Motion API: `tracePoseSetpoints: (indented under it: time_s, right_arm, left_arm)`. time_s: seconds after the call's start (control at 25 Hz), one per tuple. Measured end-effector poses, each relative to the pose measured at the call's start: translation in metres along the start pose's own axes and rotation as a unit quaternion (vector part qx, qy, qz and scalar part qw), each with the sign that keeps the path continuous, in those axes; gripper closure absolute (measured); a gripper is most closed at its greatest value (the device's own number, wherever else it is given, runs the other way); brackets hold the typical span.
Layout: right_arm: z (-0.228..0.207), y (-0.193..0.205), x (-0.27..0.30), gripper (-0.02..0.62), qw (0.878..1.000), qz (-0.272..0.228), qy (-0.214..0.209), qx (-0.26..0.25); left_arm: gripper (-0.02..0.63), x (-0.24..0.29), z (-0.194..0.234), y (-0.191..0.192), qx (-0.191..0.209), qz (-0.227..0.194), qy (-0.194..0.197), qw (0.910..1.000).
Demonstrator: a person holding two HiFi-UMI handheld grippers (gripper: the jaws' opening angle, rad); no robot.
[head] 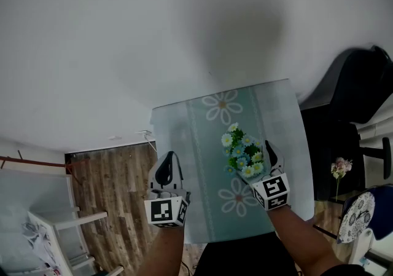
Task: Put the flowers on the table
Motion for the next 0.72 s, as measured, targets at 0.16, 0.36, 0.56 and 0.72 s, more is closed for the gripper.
tracePoseSetpoints:
  time_s: [0.16,0.36,0.56,0.72]
  right_arm:
    - [0.005,-0.001,-0.007,0.052,1.0,-0.004,-0.003,-0.001]
    - [0.011,0.0,-0.013,0.052,1.0,-0.009,0.0,0.001]
    - [0.015,-0.002,-0.02,0.052,1.0,-0.014,0.003,0.0]
    - [0.02,-0.004,-0.023,0.052,1.0,-0.018,0.003,-0.005]
  left_arm:
    - [0.603,-0.007,-0.002,-0.004,0.003,-0.006,0.002,1.0]
    - [0.603,-0.014,-0.005,-0.006,0.005,-0.01,0.005,0.9999]
    - [0.602,-0.024,-0.005,-0.008,0.01,-0.01,0.008,0.9999]
    - [0.603,-0.033,-0.002,-0.007,0.013,-0.009,0.006,0.9999]
Point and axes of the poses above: the fingertips, and each gripper's own axes: x forward along the fingers, z to its left, y out of its underside, the point moved 10 cm from there along -x, backward along the fingers, and after that the axes turned 6 degrees about x, right-handed, at the moved point
